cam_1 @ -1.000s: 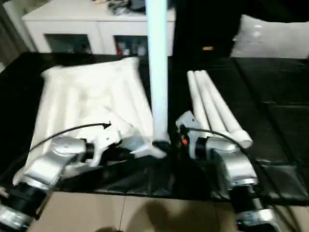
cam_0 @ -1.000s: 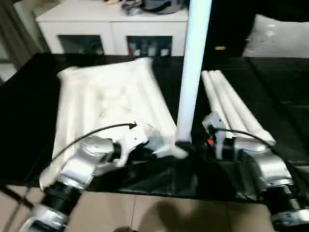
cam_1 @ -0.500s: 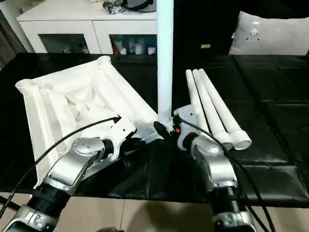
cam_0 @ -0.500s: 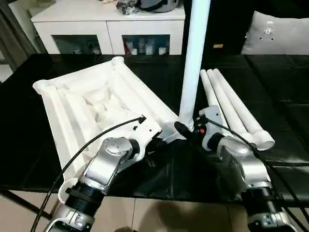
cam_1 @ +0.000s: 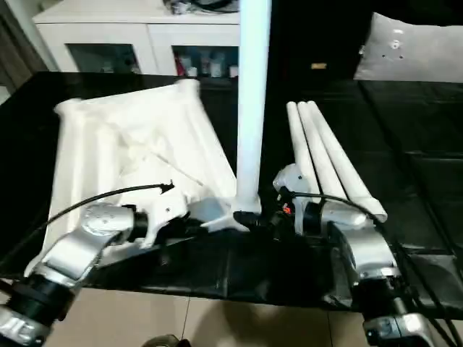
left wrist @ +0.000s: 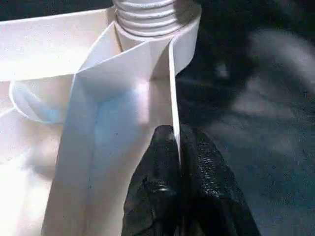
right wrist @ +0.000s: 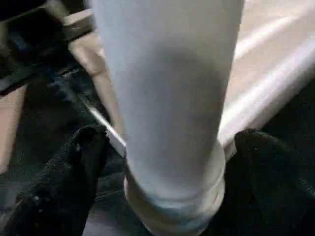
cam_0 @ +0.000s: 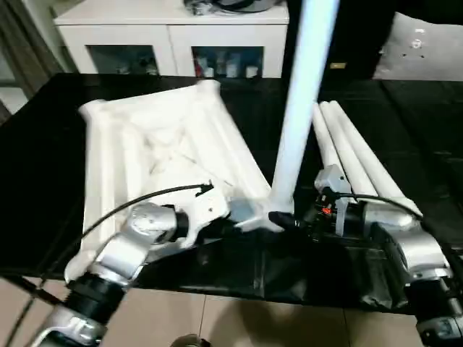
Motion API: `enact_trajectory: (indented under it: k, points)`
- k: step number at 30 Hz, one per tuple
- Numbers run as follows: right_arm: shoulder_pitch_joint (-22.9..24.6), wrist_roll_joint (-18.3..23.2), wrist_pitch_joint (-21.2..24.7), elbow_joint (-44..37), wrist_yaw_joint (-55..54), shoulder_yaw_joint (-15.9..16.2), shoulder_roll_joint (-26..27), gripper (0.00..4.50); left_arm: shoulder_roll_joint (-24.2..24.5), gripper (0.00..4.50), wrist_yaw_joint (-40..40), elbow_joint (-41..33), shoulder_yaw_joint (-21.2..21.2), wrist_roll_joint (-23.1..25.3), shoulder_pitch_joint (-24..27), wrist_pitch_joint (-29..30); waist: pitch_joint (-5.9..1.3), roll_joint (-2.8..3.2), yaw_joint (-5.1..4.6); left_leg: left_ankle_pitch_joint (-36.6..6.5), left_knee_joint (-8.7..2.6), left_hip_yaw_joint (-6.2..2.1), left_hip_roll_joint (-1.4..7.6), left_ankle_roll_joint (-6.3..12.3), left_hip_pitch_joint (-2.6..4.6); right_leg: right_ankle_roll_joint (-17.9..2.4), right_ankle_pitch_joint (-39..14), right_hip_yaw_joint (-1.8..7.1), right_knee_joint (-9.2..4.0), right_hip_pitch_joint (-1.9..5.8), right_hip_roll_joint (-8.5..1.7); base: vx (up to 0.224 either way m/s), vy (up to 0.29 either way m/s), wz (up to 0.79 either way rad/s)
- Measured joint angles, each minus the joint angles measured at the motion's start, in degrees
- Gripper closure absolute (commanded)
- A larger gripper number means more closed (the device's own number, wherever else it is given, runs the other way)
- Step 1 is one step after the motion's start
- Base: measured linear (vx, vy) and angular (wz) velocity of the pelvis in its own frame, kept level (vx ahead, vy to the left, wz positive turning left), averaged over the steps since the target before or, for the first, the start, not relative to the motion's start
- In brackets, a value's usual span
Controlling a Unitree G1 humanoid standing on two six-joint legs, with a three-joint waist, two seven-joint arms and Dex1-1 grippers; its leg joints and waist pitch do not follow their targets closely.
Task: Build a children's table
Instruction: Rotate leg to tighten
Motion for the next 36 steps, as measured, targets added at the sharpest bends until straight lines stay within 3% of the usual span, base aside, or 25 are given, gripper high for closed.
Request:
enact_trajectory:
  k: [6,15,18,19,24,27,31,36]
  points:
    - [-0.07,0.92,0.01,0.02,6.08,2.03,-1.53,0.07,2.42,4.5,-5.94,0.12,-1.5,-0.6,-0.2,-3.78,0.03,-0.07,1.05,-0.04,0.16,0.04,0.0,-0.04,0.01,-0.04,0.03,0.07,0.2,-0.04,-0.02,0.0,0.0,0.0]
    - [-0.04,2.25,1.65,0.01,10.73,3.64,-2.17,0.84,3.26,4.5,-8.19,2.75,-2.12,-0.86,-1.3,-7.36,0.04,-0.08,1.12,-0.1,0.33,0.04,0.01,-0.17,0.06,-0.04,0.02,0.11,0.49,-0.07,-0.02,0.0,0.0,0.0]
    - [-0.02,2.38,1.97,0.01,11.09,3.87,-2.27,0.98,3.26,4.5,-8.37,3.28,-2.33,-1.11,-1.65,-7.46,0.04,-0.08,1.14,-0.13,0.36,0.04,0.01,-0.23,0.06,-0.04,0.02,0.11,0.53,-0.07,-0.03,0.0,0.0,0.0]
    - [-0.02,2.46,1.99,0.01,11.1,3.86,-2.33,1.25,3.26,4.5,-8.37,3.31,-2.34,-1.15,-1.65,-7.49,0.03,-0.09,1.16,-0.13,0.36,0.04,0.01,-0.23,0.06,-0.04,0.02,0.11,0.53,-0.07,-0.03,0.0,0.0,0.0]
    - [0.09,3.02,3.01,0.01,11.13,3.8,-2.37,1.68,3.26,4.5,-8.99,3.67,-2.29,-1.5,-1.67,-7.69,0.02,-0.1,1.35,-0.12,0.37,0.04,0.01,-0.2,0.06,-0.04,0.02,0.11,0.53,-0.07,-0.03,0.0,0.0,0.0]
    - [0.73,3.64,4.39,-0.46,10.37,3.06,-1.74,1.76,2.67,4.5,-8.91,3.57,-1.66,-2.46,-1.48,-5.82,0.02,-0.11,1.33,-0.1,0.42,0.04,0.01,-0.17,0.07,-0.04,0.02,0.12,0.56,-0.06,-0.04,0.0,0.0,0.0]
    - [0.92,2.9,6.39,-0.65,2.36,1.35,2.36,1.84,0.73,4.5,-4.37,2.33,0.87,-2.85,-0.4,0.66,0.03,-0.13,0.59,-0.03,0.44,0.04,0.02,-0.31,0.23,-0.14,0.1,0.19,0.73,-0.04,-0.01,0.0,0.0,0.0]
    - [-1.25,-0.44,7.14,2.21,-16.37,-3.19,10.68,1.86,-5.64,4.5,7.53,1.53,3.64,-0.95,-0.34,9.01,0.04,-0.16,-1.87,0.11,0.42,0.05,0.01,-0.43,0.34,-0.09,0.28,0.32,0.72,-0.03,0.02,0.0,0.0,0.0]
